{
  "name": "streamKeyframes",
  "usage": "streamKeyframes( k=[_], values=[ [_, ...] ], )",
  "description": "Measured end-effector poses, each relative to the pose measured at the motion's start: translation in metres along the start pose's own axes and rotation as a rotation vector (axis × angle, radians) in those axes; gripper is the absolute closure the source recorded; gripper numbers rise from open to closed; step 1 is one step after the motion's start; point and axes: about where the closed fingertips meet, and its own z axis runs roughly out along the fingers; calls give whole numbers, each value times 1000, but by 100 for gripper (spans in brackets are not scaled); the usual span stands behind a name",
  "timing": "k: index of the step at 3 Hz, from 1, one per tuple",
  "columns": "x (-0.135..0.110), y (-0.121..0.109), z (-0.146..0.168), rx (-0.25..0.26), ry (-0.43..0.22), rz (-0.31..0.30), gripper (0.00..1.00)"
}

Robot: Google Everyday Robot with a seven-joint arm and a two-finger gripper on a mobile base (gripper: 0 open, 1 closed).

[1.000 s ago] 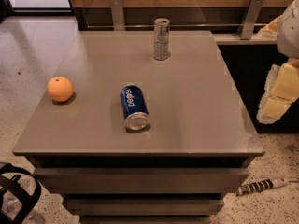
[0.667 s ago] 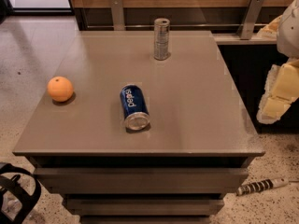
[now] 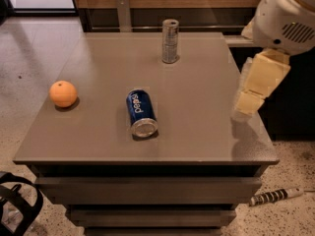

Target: Place pepsi can upright

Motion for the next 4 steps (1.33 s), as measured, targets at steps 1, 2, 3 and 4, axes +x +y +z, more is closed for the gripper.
streamKeyframes(
  k=[1, 2, 3, 4],
  values=[
    [-40, 1, 20, -65, -53, 96, 0],
    [-65, 7, 42, -107, -81, 241, 0],
    [-71, 18, 52, -95, -15, 367, 0],
    [-72, 16, 51, -88, -14, 458, 0]
  ],
)
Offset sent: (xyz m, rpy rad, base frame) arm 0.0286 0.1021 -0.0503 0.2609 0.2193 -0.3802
